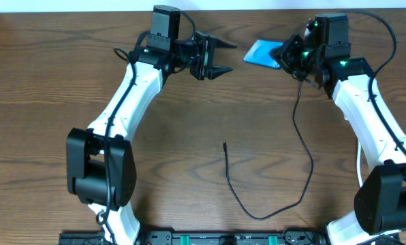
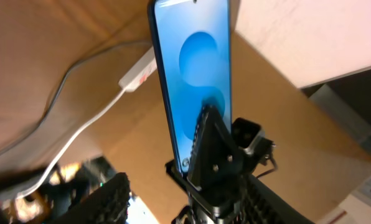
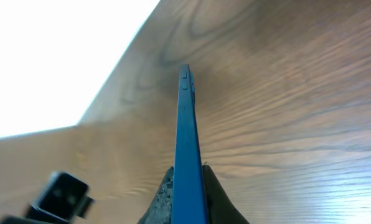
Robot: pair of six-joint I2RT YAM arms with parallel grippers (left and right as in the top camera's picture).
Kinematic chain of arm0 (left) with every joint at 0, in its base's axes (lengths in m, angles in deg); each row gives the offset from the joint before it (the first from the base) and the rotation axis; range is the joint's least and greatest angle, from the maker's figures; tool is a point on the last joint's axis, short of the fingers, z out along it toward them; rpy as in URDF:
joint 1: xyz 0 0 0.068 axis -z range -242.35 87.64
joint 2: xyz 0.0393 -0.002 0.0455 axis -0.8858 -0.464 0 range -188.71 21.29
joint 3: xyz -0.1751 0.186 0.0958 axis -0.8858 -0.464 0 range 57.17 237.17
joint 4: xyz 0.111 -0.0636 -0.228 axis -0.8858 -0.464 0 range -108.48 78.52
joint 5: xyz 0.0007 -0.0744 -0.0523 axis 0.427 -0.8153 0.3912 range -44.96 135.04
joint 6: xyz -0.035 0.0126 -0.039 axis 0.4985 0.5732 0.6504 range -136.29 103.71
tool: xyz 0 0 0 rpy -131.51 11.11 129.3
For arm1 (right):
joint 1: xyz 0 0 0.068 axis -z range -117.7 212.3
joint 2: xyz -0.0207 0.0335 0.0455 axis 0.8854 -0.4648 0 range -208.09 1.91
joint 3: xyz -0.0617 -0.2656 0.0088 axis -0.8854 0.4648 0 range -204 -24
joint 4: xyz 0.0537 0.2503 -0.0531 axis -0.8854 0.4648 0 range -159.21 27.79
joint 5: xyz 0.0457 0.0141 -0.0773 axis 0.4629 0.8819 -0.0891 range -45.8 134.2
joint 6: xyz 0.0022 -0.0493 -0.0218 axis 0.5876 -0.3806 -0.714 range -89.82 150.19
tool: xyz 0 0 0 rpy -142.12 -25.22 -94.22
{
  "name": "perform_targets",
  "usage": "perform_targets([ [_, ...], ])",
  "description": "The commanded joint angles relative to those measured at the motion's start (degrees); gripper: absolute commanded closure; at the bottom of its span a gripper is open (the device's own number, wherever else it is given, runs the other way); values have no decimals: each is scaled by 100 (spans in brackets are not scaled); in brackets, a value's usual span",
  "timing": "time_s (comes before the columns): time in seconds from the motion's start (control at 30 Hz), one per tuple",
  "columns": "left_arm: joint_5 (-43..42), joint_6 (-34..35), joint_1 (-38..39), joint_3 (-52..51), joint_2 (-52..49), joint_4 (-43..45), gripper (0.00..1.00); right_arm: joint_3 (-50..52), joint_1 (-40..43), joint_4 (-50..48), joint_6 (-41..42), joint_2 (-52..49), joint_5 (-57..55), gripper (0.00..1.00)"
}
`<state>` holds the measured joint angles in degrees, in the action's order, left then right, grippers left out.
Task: Plug charger to phone and switch on socket
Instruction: 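Open the left gripper and pull the phone right with the right gripper, then regrasp the phone's other end with the left gripper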
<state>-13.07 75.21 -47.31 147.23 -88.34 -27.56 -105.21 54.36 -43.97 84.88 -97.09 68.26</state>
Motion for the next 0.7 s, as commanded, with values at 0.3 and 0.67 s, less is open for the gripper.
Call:
perform_targets([
  [0.3, 1963, -33, -9, 28, 195, 39, 17, -118, -125, -833, 2544, 26, 1097, 99],
  [0.67, 2194, 74, -9, 28, 195, 378, 16, -118, -496, -920, 3405, 26, 1423, 99],
])
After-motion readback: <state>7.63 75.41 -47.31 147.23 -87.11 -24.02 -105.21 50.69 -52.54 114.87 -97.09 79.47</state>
